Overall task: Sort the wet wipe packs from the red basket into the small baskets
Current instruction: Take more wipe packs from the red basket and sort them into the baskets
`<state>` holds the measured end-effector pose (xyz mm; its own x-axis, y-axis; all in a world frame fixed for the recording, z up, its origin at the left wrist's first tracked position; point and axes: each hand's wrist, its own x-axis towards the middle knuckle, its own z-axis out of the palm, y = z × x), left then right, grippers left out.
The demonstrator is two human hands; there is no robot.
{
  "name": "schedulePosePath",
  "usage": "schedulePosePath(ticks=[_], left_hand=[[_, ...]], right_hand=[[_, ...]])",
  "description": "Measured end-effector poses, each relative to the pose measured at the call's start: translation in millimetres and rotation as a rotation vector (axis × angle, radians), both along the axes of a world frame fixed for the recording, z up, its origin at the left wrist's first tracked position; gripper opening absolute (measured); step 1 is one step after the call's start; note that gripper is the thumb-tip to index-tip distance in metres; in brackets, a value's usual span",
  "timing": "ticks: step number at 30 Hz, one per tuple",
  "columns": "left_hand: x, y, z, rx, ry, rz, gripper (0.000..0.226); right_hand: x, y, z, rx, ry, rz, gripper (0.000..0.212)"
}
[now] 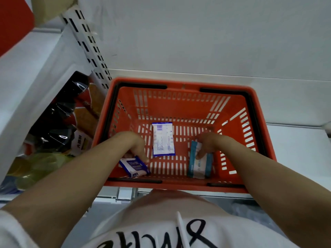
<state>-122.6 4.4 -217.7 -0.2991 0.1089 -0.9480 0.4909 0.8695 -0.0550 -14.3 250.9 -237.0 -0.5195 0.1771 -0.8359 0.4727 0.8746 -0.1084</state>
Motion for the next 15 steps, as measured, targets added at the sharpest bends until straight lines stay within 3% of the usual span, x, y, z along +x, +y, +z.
schedulePosePath(ticks=[3,7,11,15], left_hand=[[0.8,1.9,-1.3,-0.020,-0.039,-0.004,0.067],[1.5,7.2,3.5,0.110,0.048,0.045,0.068],[-8.6,16.6,3.8,0.393,0.031,0.523,0.060],[-4.6,29.4,-11.8,0.626,0.015,0.969,0.049]], right_hand=[[-8.5,8.1,5.4,-0.111,0.081,-0.156,0.041],[-16.2,15.6,14.2,-0.196,0.336,-0.431,0.044],[-16.7,17.9,26.1,-0.292,0.490,-0.574,0.043],[-9.8,21.6,35.2,-0.280,0.508,-0.638,0.039]])
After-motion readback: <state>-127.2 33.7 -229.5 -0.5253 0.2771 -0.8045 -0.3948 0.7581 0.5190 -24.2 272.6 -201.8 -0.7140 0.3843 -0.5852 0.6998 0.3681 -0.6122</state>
